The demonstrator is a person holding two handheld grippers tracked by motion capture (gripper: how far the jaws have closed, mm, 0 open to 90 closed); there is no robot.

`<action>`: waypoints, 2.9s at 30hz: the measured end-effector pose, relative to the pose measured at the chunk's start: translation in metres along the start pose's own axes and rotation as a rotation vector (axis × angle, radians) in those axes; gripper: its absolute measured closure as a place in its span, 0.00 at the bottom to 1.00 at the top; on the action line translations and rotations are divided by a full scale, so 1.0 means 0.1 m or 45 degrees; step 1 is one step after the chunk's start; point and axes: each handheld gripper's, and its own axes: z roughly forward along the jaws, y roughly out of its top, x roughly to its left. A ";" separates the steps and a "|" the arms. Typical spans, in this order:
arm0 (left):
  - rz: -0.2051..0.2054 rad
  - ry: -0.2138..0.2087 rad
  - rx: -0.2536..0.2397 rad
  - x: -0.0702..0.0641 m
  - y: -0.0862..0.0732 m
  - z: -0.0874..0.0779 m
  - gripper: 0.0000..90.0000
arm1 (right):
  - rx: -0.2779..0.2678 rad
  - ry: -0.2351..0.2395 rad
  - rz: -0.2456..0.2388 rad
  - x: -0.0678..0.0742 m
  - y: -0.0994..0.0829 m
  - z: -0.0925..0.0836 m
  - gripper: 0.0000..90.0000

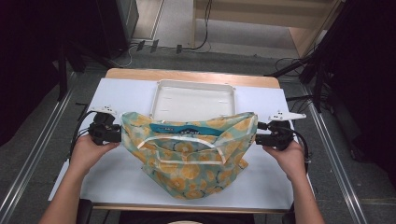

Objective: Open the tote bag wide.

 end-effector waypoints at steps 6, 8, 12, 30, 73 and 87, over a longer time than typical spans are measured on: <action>0.002 -0.005 -0.005 0.00 0.00 -0.02 0.47 | 0.004 0.019 -0.012 0.02 0.03 -0.01 0.47; 0.004 -0.012 -0.015 0.00 0.01 -0.03 0.47 | 0.008 0.037 -0.002 0.03 0.04 -0.01 0.47; 0.004 -0.010 -0.017 0.01 0.01 -0.04 0.47 | 0.019 0.050 0.004 0.03 0.05 0.00 0.48; 0.022 -0.024 -0.008 0.00 -0.02 -0.06 0.45 | 0.034 0.071 -0.021 0.07 0.09 0.04 0.49; 0.158 -0.163 0.031 -0.05 0.25 -0.26 0.56 | 0.077 0.280 -0.089 0.03 0.42 -0.20 0.61; 0.216 -0.224 -0.002 -0.15 0.51 -0.50 0.58 | 0.068 0.323 -0.130 0.07 0.74 -0.49 0.67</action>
